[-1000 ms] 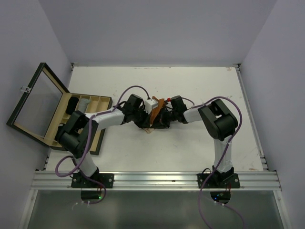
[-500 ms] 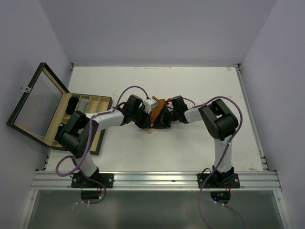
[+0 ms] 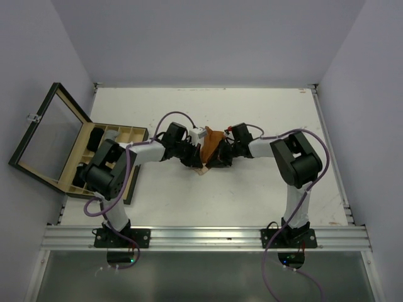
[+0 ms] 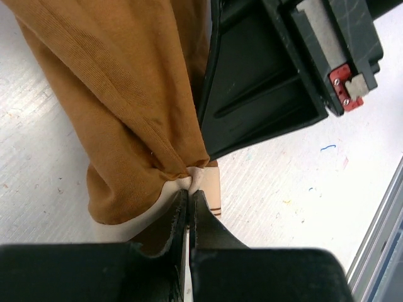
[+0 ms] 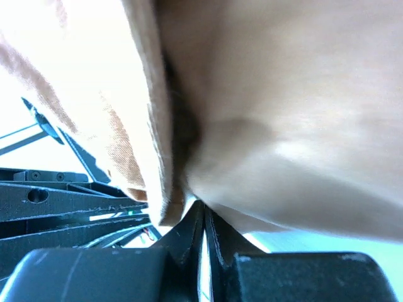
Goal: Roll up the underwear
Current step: Fold the underwear
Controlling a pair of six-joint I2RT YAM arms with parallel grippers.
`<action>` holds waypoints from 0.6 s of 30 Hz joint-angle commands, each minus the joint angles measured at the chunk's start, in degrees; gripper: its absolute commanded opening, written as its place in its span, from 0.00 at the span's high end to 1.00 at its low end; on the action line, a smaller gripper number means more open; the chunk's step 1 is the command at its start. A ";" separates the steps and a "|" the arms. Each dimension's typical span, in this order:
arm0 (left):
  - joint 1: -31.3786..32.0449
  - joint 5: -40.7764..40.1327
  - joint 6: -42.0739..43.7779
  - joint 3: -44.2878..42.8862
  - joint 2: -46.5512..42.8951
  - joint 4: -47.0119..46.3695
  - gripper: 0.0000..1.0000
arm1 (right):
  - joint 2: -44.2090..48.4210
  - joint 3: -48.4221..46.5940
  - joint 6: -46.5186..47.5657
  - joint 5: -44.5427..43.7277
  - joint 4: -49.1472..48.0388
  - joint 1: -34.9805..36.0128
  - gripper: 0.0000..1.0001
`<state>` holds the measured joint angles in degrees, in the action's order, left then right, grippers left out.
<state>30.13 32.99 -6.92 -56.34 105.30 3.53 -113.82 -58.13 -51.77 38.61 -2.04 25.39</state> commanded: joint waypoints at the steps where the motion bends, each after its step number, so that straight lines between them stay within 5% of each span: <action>1: -0.16 -7.15 1.03 2.46 5.01 5.96 1.00 | 1.67 -1.64 3.52 -2.05 4.85 -1.91 0.93; 18: 2.74 -5.40 1.21 -2.90 -1.93 7.28 1.00 | -2.20 1.26 -1.05 -0.55 -2.88 -1.22 0.93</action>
<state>31.29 31.40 -6.72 -58.06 104.90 6.31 -114.80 -57.71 -52.53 40.07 -4.14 23.70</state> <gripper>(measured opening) 0.022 0.072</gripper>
